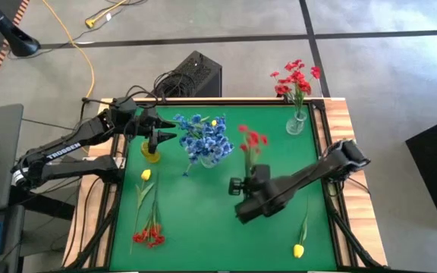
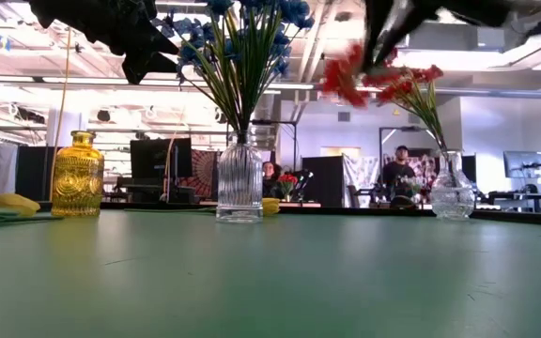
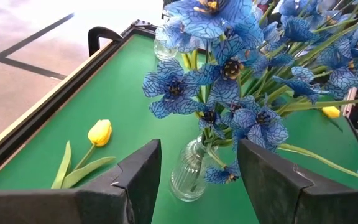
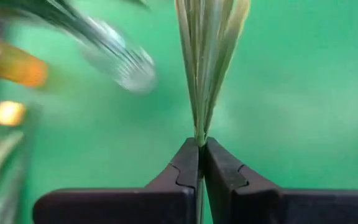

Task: Sort flowers into vase by color
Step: Put the right red flowers into the right transparent vase

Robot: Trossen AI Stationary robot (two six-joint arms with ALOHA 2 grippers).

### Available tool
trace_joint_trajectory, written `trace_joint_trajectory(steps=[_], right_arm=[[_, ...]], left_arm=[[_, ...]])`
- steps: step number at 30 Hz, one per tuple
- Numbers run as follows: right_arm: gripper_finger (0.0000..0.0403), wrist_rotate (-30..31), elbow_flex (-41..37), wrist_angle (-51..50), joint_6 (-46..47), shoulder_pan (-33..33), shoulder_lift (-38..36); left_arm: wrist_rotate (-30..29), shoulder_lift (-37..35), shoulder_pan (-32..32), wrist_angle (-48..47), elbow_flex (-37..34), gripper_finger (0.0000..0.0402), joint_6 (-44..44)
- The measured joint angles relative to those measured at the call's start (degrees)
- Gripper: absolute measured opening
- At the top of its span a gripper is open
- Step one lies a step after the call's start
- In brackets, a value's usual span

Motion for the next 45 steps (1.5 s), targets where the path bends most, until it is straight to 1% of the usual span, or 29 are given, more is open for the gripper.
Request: trace_joint_trajectory(steps=[4,6,10,14,16,18,20,22,28,33,38,42,45], right_arm=[[0.0038,11.8,0.0,-2.1,-9.3,0.8,-5.3],[0.0037,16.0,0.0,-4.2,-13.2,0.9,-7.8],[0.0037,19.3,0.0,-8.9,-23.2,0.7,-11.8],[0.0037,21.6,0.0,-14.8,-32.4,0.2,-13.9],[0.0037,25.4,-1.1,-14.7,-35.5,0.4,-15.2],[0.0037,30.2,-2.7,-14.7,-36.1,1.0,-16.9],[0.0037,34.1,-6.2,-14.9,-36.6,1.7,-19.8],[0.0037,35.9,-10.1,-14.8,-35.0,2.3,-23.3],[0.0036,40.5,-23.1,-14.5,-29.7,2.1,-34.9],[0.0036,46.8,-30.6,-14.0,-29.1,0.8,-42.6],[0.0036,49.0,-34.5,-13.8,-27.7,0.8,-48.3],[0.0036,49.4,-37.8,-12.0,-27.5,0.6,-52.0],[0.0036,49.4,-41.6,-10.9,-24.6,-0.3,-54.3]], left_arm=[[-1.0,0.0,0.0,0.3,0.0,0.0199,-0.6],[-1.4,0.0,0.0,0.3,0.0,0.0199,-0.7],[-1.5,0.0,0.0,0.1,0.0,0.0199,-0.9],[-1.5,0.0,0.0,0.2,0.0,0.0199,-1.4],[-1.5,0.0,0.0,0.2,0.0,0.0199,-1.5],[-1.5,0.0,0.0,0.2,0.0,0.0199,-1.5],[-1.6,0.0,0.0,0.2,0.0,0.0199,-1.5],[-2.0,0.0,0.0,0.2,0.0,0.0199,-1.5],[-5.6,0.0,0.0,0.2,0.0,0.0199,-1.4],[-6.4,0.0,0.0,0.2,0.0,0.0199,-2.1],[-7.9,0.0,0.0,0.2,0.0,0.0199,-2.4],[-10.8,0.0,0.0,0.2,0.0,0.0199,-1.7],[-12.1,0.0,0.0,0.3,0.0,0.0199,-1.5]])
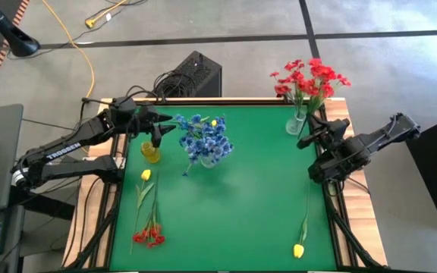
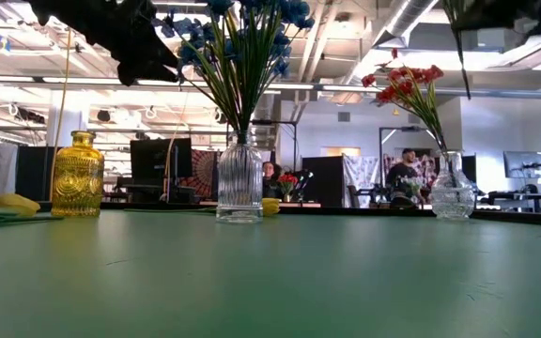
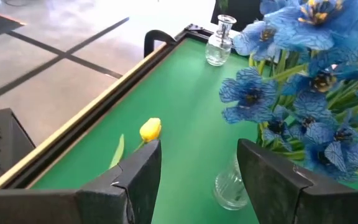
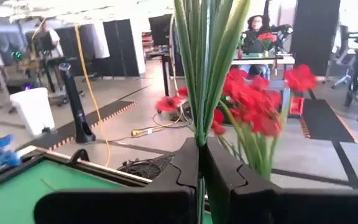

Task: Sort flowers into vase by color
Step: Put the right red flowers into the right transparent vase

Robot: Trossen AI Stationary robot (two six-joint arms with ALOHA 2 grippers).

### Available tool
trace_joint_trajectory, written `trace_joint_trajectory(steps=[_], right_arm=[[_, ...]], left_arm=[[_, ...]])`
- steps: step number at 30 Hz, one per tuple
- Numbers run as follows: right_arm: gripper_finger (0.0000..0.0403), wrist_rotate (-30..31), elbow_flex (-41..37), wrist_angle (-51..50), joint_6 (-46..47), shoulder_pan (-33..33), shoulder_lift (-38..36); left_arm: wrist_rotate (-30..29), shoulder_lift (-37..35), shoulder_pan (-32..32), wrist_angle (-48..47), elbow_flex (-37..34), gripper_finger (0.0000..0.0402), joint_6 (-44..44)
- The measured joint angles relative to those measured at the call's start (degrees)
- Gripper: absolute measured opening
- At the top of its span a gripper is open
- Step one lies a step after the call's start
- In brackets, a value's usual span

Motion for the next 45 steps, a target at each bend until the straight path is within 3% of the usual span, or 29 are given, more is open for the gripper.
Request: trace_joint_trajectory(steps=[4,9,21,29,38,45], right_arm=[[0.0036,0.0,-5.5,-0.2,4.3,-3.4,-2.6],[0.0036,0.0,-9.6,1.0,4.5,-12.0,-5.9],[0.0036,0.0,-10.5,1.3,5.9,-24.6,-6.7],[0.0036,0.0,-10.5,1.0,4.2,-24.9,-9.8],[0.0036,-3.8,-10.5,1.4,-2.2,-18.0,-10.7],[0.0036,-0.3,-10.7,1.5,1.6,-17.9,-10.6]], left_arm=[[-0.1,0.0,0.0,1.3,0.0,0.0199,0.6],[-0.1,0.0,0.0,3.3,0.0,0.0199,0.8],[-1.5,0.0,0.0,4.0,0.0,0.0199,0.8],[-1.6,0.0,0.0,4.3,0.0,0.0199,1.5],[-1.6,0.0,0.0,4.4,0.0,0.0199,1.5],[-1.6,0.0,0.0,5.8,0.0,0.0199,1.5]])
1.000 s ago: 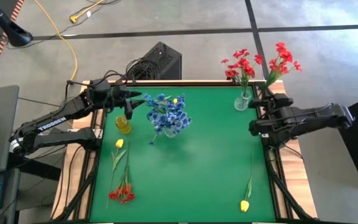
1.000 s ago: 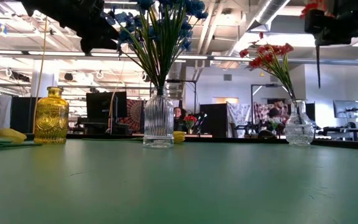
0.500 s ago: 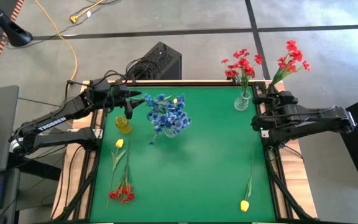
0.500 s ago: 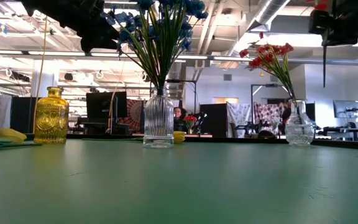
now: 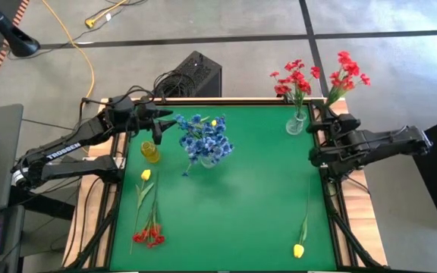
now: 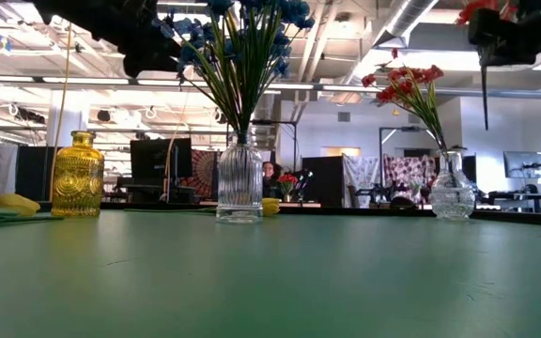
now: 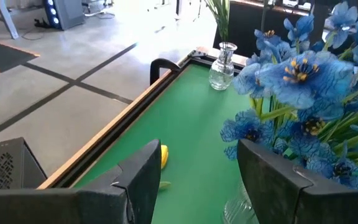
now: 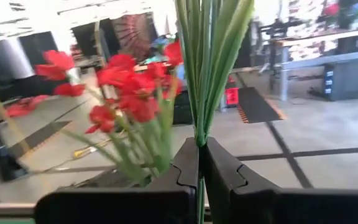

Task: Sort flowers into vase by color
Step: Put the right red flowers into the right transparent vase

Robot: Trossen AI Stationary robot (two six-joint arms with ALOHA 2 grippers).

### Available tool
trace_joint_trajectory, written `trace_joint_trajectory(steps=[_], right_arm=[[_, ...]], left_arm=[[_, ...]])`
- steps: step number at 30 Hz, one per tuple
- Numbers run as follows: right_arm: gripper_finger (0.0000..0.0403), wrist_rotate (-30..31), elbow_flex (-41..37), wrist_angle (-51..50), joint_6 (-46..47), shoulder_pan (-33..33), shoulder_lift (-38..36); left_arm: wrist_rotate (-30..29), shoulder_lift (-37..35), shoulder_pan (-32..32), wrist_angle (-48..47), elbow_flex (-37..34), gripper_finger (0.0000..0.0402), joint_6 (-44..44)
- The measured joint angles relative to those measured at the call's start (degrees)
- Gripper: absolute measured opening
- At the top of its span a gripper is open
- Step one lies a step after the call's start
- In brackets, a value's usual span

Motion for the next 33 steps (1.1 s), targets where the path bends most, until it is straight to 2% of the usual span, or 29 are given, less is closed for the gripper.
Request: trace_joint_trajectory(steps=[8,15,25,30,33], right_arm=[[0.0036,0.0,-5.0,6.1,6.3,-9.7,0.0],[0.0036,0.5,-5.0,17.9,-8.1,-8.6,2.4],[0.0036,0.2,-4.8,20.0,-9.2,-11.6,2.5],[0.0036,-1.9,0.4,20.2,-18.1,-9.8,2.5],[0.0036,-6.1,5.2,19.5,-27.9,-12.2,1.3]], left_arm=[[0.0,0.0,0.0,1.8,0.0,0.0199,-0.6],[0.0,0.0,0.0,1.8,0.0,0.0199,-0.9],[0.0,0.0,0.0,1.8,0.0,0.0199,-0.9],[-0.1,0.0,0.0,1.8,0.0,0.0199,-0.1],[-1.9,0.0,0.0,1.8,0.0,0.0199,0.1]])
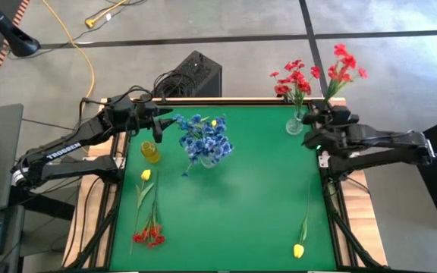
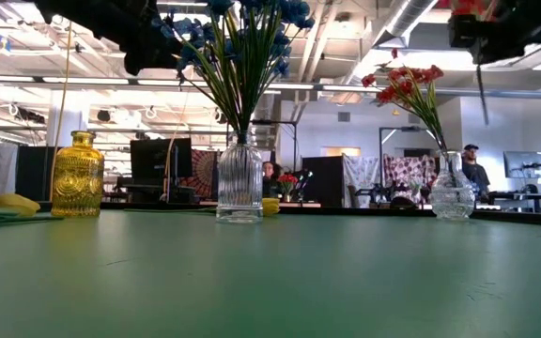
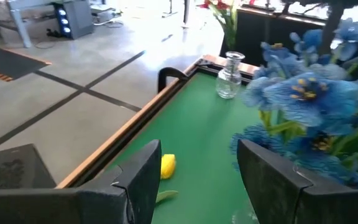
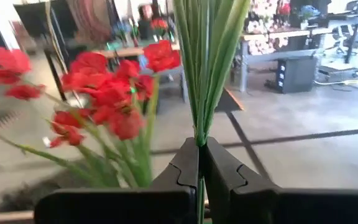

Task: Sort flowers into vase by color
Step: Put the right red flowers into the right transparent vase

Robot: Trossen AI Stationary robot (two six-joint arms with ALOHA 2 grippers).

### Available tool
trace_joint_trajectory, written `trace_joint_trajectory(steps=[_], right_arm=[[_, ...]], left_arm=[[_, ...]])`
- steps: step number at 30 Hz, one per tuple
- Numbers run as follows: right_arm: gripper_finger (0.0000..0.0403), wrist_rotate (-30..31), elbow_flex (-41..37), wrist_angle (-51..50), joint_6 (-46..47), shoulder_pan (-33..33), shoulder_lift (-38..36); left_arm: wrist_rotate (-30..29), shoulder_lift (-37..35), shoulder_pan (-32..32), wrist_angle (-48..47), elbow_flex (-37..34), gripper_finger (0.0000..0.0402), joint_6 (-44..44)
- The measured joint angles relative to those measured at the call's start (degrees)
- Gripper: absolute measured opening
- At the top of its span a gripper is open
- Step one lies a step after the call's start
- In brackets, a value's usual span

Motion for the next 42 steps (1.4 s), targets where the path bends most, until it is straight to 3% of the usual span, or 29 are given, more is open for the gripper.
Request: trace_joint_trajectory(steps=[5,11,21,27,30,33,42], right_arm=[[0.0036,-11.0,1.5,2.3,-10.4,-4.8,-5.2],[0.0036,-28.7,-1.8,14.0,-25.9,-6.9,-12.1],[0.0036,-31.7,-18.3,45.2,-43.5,-7.9,-21.4],[0.0036,-34.5,-29.7,71.5,-55.5,-13.1,-26.7],[0.0036,-36.0,-33.7,80.0,-60.5,-16.5,-28.4],[0.0036,-36.0,-35.6,82.5,-62.4,-20.0,-30.0],[0.0036,-43.7,-36.3,82.3,-61.8,-28.8,-30.0]], left_arm=[[-0.6,0.4,0.0,-0.2,0.0,0.0199,0.1],[-0.1,0.7,0.0,0.0,0.0,0.0199,1.5],[0.0,0.7,0.0,-0.1,0.0,0.0199,2.5],[0.0,0.7,0.0,-0.1,0.0,0.0199,2.5],[0.4,0.7,0.0,-0.1,0.0,0.0199,2.5],[0.9,0.7,0.0,-0.3,0.0,0.0199,2.3],[1.0,0.7,0.0,-0.5,0.0,0.0199,0.5]])
